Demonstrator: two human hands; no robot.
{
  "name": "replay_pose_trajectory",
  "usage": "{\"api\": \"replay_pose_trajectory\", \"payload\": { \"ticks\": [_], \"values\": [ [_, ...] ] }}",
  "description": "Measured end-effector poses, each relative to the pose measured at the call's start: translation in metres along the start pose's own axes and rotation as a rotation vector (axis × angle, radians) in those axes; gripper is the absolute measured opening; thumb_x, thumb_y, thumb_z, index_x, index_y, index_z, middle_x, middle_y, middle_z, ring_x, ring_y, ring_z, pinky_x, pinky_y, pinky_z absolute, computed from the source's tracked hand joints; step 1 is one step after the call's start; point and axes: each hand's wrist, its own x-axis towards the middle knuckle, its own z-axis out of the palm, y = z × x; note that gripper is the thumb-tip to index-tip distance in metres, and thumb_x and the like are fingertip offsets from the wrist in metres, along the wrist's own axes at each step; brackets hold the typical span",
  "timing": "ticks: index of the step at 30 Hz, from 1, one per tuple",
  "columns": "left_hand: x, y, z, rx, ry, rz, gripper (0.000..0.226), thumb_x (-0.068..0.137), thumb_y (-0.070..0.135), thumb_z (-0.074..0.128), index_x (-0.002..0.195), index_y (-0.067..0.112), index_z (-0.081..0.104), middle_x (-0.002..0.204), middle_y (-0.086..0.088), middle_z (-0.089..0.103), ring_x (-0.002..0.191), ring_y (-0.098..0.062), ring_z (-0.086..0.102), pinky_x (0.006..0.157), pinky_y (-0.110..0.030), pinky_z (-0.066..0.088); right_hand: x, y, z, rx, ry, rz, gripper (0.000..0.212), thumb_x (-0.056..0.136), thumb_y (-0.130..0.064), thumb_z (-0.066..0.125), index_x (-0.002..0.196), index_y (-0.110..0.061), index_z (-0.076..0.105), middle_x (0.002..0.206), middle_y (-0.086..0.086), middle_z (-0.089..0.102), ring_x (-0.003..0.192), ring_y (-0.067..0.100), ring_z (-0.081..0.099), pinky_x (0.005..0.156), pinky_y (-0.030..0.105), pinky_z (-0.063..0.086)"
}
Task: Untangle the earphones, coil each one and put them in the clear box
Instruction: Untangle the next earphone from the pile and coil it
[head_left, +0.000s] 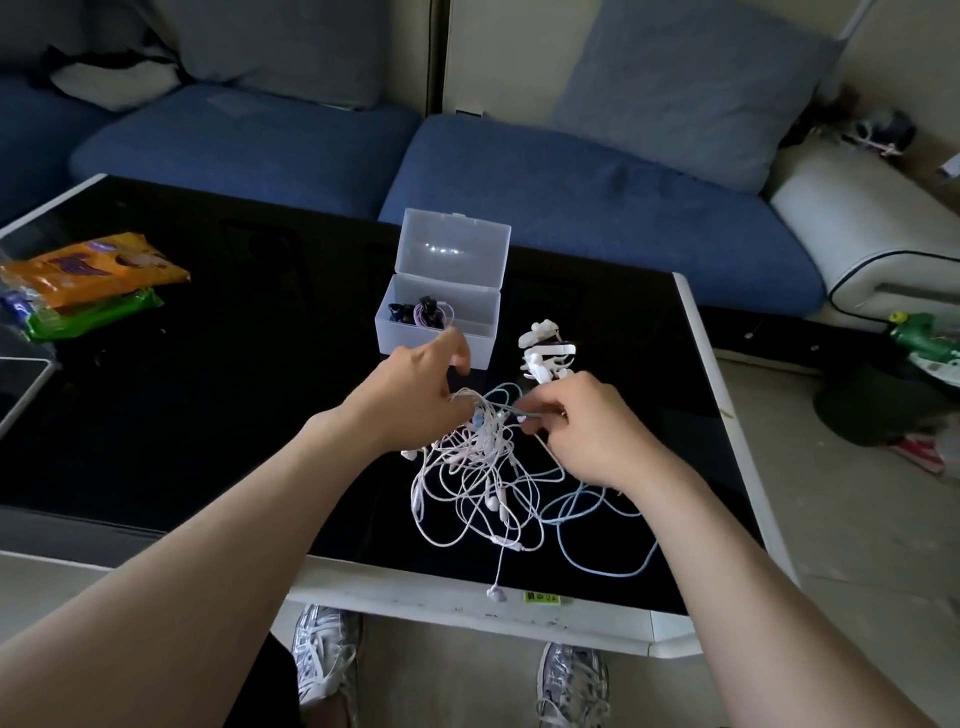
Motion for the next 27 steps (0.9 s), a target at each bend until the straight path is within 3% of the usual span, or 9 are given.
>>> {"api": "replay_pose_trajectory", "payload": {
  "ticks": [2, 5, 7, 10, 13, 17, 20, 24, 27],
  "values": [
    [-0.001, 0.006, 0.002, 0.001, 0.002, 0.037, 0.005, 0.094, 0.029, 0.064, 0.098, 0.027, 0.062, 0.074, 0.010, 0.063, 0.071, -0.012, 0.062, 0.065, -0.033, 0.049, 0.000, -0.004, 0.003, -0.052, 0.005, -0.025, 0.029, 0.104, -0.017, 0.058, 0.119, -0.032, 0.078, 0.101, -0.003, 0.076, 0.072, 0.010, 0.067, 0.055, 0.015, 0.049],
    [-0.007, 0.018, 0.005, 0.002, 0.003, 0.034, 0.011, 0.092, 0.035, 0.057, 0.095, 0.032, 0.067, 0.091, 0.012, 0.062, 0.085, -0.015, 0.060, 0.078, -0.036, 0.049, -0.003, -0.008, 0.005, -0.054, 0.108, -0.058, 0.015, 0.098, -0.044, 0.066, 0.100, -0.041, 0.081, 0.087, -0.009, 0.076, 0.094, 0.025, 0.068, 0.087, 0.044, 0.058],
    [-0.009, 0.025, 0.006, -0.024, 0.036, -0.040, 0.020, 0.086, 0.047, 0.051, 0.087, 0.035, 0.067, 0.093, 0.011, 0.058, 0.091, -0.015, 0.057, 0.085, -0.042, 0.046, -0.008, -0.011, 0.004, -0.042, 0.177, -0.097, 0.014, 0.097, -0.044, 0.068, 0.093, -0.042, 0.081, 0.082, -0.012, 0.075, 0.095, 0.028, 0.066, 0.090, 0.050, 0.056],
    [-0.007, 0.026, 0.006, -0.123, 0.072, -0.136, 0.038, 0.080, 0.065, 0.046, 0.064, 0.033, 0.060, 0.074, 0.009, 0.055, 0.081, -0.014, 0.053, 0.082, -0.043, 0.050, -0.015, -0.011, 0.000, -0.021, 0.250, -0.103, 0.014, 0.099, -0.036, 0.068, 0.093, -0.035, 0.080, 0.088, -0.011, 0.076, 0.094, 0.029, 0.067, 0.089, 0.052, 0.056],
    [-0.012, 0.020, 0.002, -0.047, 0.001, -0.148, 0.037, 0.071, 0.075, 0.050, 0.068, 0.042, 0.065, 0.084, 0.009, 0.061, 0.090, -0.010, 0.054, 0.091, -0.053, 0.056, -0.021, -0.009, -0.009, 0.057, 0.309, -0.039, 0.018, 0.106, -0.026, 0.058, 0.098, -0.022, 0.074, 0.089, -0.005, 0.075, 0.088, 0.024, 0.070, 0.088, 0.048, 0.058],
    [-0.014, 0.023, 0.002, 0.071, -0.014, -0.186, 0.046, 0.092, 0.072, 0.055, 0.080, 0.030, 0.067, 0.107, 0.009, 0.051, 0.098, -0.013, 0.049, 0.105, -0.056, 0.040, -0.030, -0.012, -0.020, 0.680, 0.334, 0.067, 0.022, 0.114, -0.022, 0.041, 0.117, -0.011, 0.060, 0.091, 0.004, 0.081, 0.083, 0.016, 0.079, 0.081, 0.034, 0.056],
    [-0.014, 0.029, 0.000, 0.158, 0.027, -0.220, 0.046, 0.096, 0.073, 0.042, 0.088, 0.030, 0.056, 0.110, 0.005, 0.050, 0.096, -0.020, 0.053, 0.093, -0.051, 0.030, -0.034, -0.017, -0.025, 0.982, 0.461, 0.012, 0.020, 0.116, -0.019, 0.036, 0.113, -0.009, 0.053, 0.087, 0.011, 0.081, 0.086, 0.026, 0.080, 0.078, 0.032, 0.057],
    [-0.013, 0.034, 0.001, 0.179, 0.092, -0.274, 0.054, 0.094, 0.072, 0.037, 0.086, 0.021, 0.054, 0.098, -0.002, 0.061, 0.092, -0.031, 0.058, 0.090, -0.049, 0.045, -0.038, -0.030, -0.021, 0.947, 0.645, -0.119, 0.020, 0.114, -0.015, 0.033, 0.113, -0.009, 0.052, 0.082, 0.008, 0.079, 0.088, 0.022, 0.079, 0.081, 0.026, 0.058],
    [-0.013, 0.040, 0.005, 0.252, 0.142, -0.243, 0.061, 0.090, 0.077, 0.043, 0.085, 0.017, 0.054, 0.090, -0.003, 0.058, 0.082, -0.031, 0.057, 0.072, -0.038, 0.048, -0.040, -0.039, -0.018, 0.959, 0.702, -0.040, 0.021, 0.107, -0.013, 0.042, 0.095, -0.010, 0.059, 0.071, 0.005, 0.073, 0.075, 0.019, 0.077, 0.072, 0.029, 0.059]
  ]
}}
